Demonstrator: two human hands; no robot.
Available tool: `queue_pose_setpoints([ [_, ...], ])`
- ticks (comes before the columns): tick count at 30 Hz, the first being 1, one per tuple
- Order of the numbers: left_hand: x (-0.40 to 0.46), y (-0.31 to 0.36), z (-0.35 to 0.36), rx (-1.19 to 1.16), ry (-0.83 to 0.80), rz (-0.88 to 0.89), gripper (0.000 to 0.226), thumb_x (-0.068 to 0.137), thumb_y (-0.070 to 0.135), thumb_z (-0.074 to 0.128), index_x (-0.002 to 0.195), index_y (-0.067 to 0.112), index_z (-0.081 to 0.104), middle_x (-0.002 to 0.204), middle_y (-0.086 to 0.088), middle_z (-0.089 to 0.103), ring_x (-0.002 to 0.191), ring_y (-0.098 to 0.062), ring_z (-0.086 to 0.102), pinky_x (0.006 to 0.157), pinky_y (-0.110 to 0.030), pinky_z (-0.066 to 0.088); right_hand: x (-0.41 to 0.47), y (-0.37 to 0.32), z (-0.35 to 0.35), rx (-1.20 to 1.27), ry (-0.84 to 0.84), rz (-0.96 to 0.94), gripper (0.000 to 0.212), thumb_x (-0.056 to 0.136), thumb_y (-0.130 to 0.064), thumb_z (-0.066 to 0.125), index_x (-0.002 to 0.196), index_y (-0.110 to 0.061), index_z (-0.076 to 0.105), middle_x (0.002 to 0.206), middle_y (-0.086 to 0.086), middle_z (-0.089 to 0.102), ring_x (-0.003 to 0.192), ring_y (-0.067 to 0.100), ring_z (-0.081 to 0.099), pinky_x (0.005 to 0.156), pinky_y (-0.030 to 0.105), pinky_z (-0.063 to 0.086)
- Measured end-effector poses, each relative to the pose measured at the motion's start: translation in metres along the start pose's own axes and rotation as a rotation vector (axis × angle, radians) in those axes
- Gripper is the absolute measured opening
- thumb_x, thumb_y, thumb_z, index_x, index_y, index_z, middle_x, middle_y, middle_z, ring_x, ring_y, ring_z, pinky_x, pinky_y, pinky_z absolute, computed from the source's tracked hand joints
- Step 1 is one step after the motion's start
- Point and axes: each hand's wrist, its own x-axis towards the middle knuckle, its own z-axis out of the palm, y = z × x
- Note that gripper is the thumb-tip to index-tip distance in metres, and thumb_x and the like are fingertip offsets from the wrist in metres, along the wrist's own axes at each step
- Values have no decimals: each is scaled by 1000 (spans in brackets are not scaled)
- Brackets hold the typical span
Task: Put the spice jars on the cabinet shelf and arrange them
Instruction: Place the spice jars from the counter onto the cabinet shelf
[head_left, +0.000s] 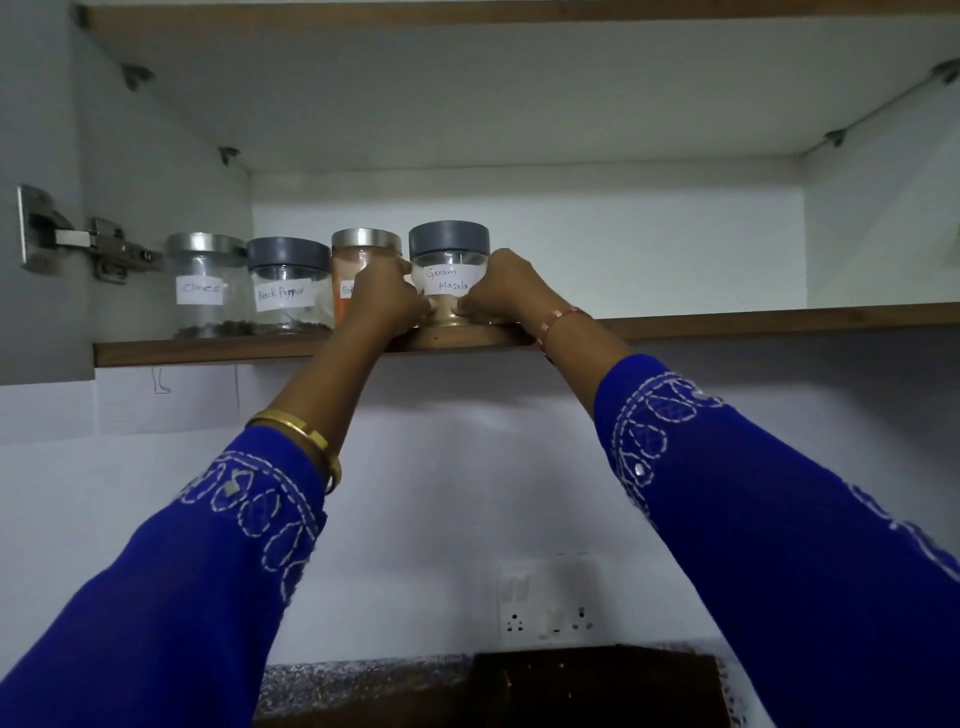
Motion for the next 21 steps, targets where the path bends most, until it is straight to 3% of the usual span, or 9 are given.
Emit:
queue_pose_setpoints([
  [3,5,-1,0,55,-46,-47,51,82,7,62,131,2,48,128,-18,56,118,-30,53,96,-35,44,7,-3,9,-72,0,-28,53,82,-14,67,128,-2,44,129,14,55,119,27,53,91,27,44],
  [7,8,-2,-3,49,-111,-75,37,83,1,52,120,1,55,119,-19,58,108,-31,55,86,-35,47,12,-2,16,-110,-10,-18,53,83,-14,67,129,-2,43,130,15,54,119,27,53,92,27,44],
  [11,8,-1,-2,29,-132,-74,36,84,-1,49,120,0,54,110,-17,57,103,-30,54,93,-38,47,13,-1,16,-135,-6,-6,47,85,-12,64,127,-2,46,131,14,54,120,27,52,93,27,43],
  [13,7,0,-3,-13,-139,-90,20,85,-2,48,98,5,60,92,-11,54,96,-28,52,93,-38,47,11,-1,15,-100,23,6,38,88,-8,57,124,-1,49,129,16,55,118,28,53,91,27,43],
  [15,4,1,-5,-29,-143,-95,19,84,-1,47,76,15,54,87,-10,54,97,-28,53,93,-39,47,9,-1,13,-65,66,21,33,91,-6,51,123,2,49,128,18,55,117,29,53,90,28,43],
  [17,0,0,-7,-49,-145,-74,22,84,1,46,99,7,62,109,-17,59,108,-31,54,95,-40,45,5,0,10,-38,117,15,33,90,-4,51,122,5,50,128,19,56,118,29,53,89,27,42],
  [19,-4,-1,-8,-74,-105,-39,41,84,2,45,124,3,55,127,-19,55,118,-33,51,100,-41,45,-1,1,7,-3,168,-14,33,89,-1,50,122,5,53,128,18,56,119,28,52,89,25,41],
  [21,-15,1,-8,-129,-15,16,42,86,4,43,126,5,55,128,-18,56,120,-32,52,102,-42,44,-9,0,6,70,244,-59,34,87,1,49,120,3,57,126,17,59,118,27,54,89,22,40],
])
